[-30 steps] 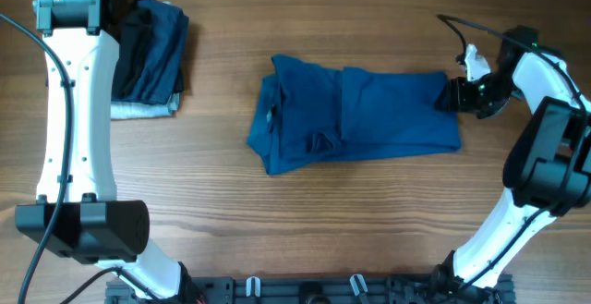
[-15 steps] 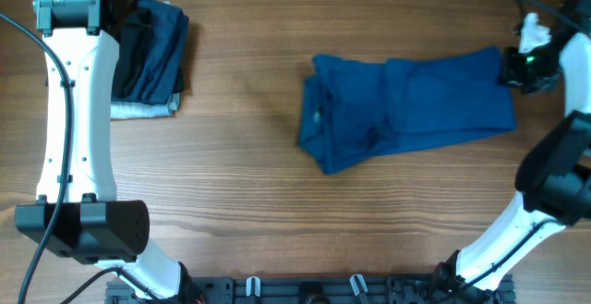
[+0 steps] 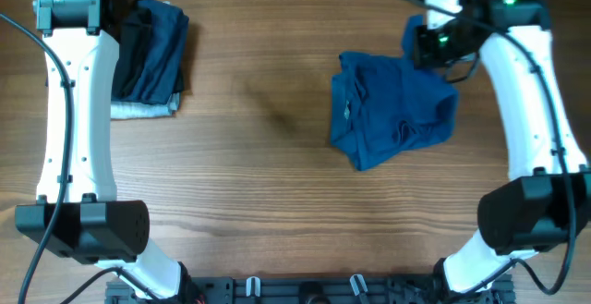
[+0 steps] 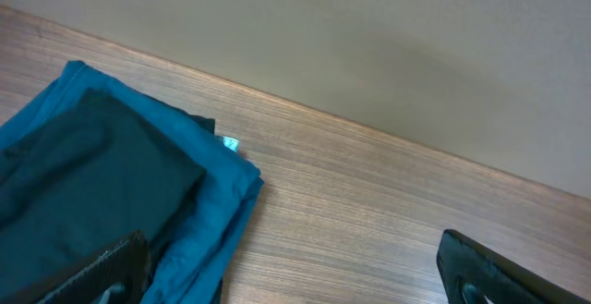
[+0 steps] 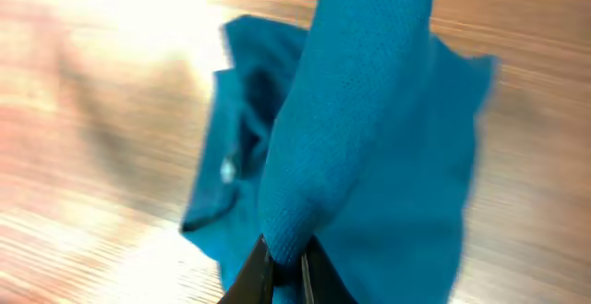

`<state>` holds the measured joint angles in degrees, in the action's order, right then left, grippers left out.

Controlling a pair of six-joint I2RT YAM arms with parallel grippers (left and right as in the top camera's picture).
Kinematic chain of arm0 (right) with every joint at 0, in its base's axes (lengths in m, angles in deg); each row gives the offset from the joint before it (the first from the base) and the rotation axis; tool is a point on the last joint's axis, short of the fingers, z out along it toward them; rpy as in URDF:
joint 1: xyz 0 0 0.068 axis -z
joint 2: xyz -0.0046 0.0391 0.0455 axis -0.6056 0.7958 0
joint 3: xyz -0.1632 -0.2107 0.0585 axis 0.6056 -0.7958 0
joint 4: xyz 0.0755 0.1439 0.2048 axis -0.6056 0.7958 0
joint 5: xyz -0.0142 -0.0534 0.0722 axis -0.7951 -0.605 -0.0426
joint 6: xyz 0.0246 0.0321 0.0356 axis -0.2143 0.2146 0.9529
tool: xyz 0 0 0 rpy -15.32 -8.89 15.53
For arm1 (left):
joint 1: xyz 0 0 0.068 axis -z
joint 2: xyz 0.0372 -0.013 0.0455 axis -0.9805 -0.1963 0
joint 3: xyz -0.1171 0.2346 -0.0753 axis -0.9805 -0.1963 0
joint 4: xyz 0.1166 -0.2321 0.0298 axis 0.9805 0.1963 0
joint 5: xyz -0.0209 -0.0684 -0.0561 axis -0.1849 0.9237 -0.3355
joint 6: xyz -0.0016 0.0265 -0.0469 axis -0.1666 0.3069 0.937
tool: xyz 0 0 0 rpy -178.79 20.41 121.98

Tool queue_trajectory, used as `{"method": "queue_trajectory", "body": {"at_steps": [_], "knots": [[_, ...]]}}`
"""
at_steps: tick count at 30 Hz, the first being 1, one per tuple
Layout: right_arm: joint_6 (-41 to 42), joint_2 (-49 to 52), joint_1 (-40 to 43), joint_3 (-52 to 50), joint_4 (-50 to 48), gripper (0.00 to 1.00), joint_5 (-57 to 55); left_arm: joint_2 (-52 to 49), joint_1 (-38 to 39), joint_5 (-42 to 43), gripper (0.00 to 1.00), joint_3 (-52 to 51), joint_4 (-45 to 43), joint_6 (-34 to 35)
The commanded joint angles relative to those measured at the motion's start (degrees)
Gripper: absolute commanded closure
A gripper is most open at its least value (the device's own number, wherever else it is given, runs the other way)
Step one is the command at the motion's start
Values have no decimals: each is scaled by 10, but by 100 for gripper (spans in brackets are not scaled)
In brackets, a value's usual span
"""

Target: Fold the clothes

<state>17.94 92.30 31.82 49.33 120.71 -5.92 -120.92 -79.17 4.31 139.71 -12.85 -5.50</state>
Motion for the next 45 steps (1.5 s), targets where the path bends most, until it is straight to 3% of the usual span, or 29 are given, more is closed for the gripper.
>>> {"method": "queue_trajectory", "body": {"at_steps": [1, 6, 8, 12, 13, 14, 15, 17, 22, 25, 27, 29, 32, 36, 39, 45], "knots": [[23, 0, -57, -77, -38, 96, 14, -3, -2, 1, 0, -2, -1, 0], [138, 27, -122, -239, -274, 96, 20, -3, -2, 1, 0, -2, -1, 0], [152, 33, -134, -260, -339, 62, 20, -3, -2, 1, 0, -2, -1, 0], [99, -8, -112, -210, -337, 39, 78, -3, -2, 1, 0, -2, -1, 0], [96, -35, -94, -189, -302, 38, 80, -3, -2, 1, 1, -2, -1, 0], [92, -57, -75, -182, -267, 39, 80, -3, -2, 1, 0, -2, -1, 0], [93, -73, -57, -182, -232, 48, 80, -3, -2, 1, 0, -2, -1, 0], [89, -77, -39, -186, -161, 96, 80, -3, -2, 1, 0, -2, -1, 0], [76, -57, -44, -313, -195, 96, 83, -3, -2, 1, 0, -2, -1, 0], [94, -36, -44, -449, -335, 96, 82, -3, -2, 1, 0, -2, -1, 0], [115, -26, -44, -487, -377, 96, 80, -3, -2, 1, 0, -2, -1, 0], [111, -32, -44, -466, -367, 96, 89, -3, -2, 1, 0, -2, -1, 0], [90, -62, -42, -347, -305, 96, 113, -3, -2, 1, 0, -2, -1, 0], [109, -88, -15, -209, -260, 96, 60, -3, -2, 1, 0, -2, -1, 0], [106, -75, 25, -207, -267, 96, -3, -3, -2, 1, 0, -2, -1, 0], [87, 40, 50, -224, -314, 96, -9, -3, -2, 1, 0, -2, -1, 0]]}}
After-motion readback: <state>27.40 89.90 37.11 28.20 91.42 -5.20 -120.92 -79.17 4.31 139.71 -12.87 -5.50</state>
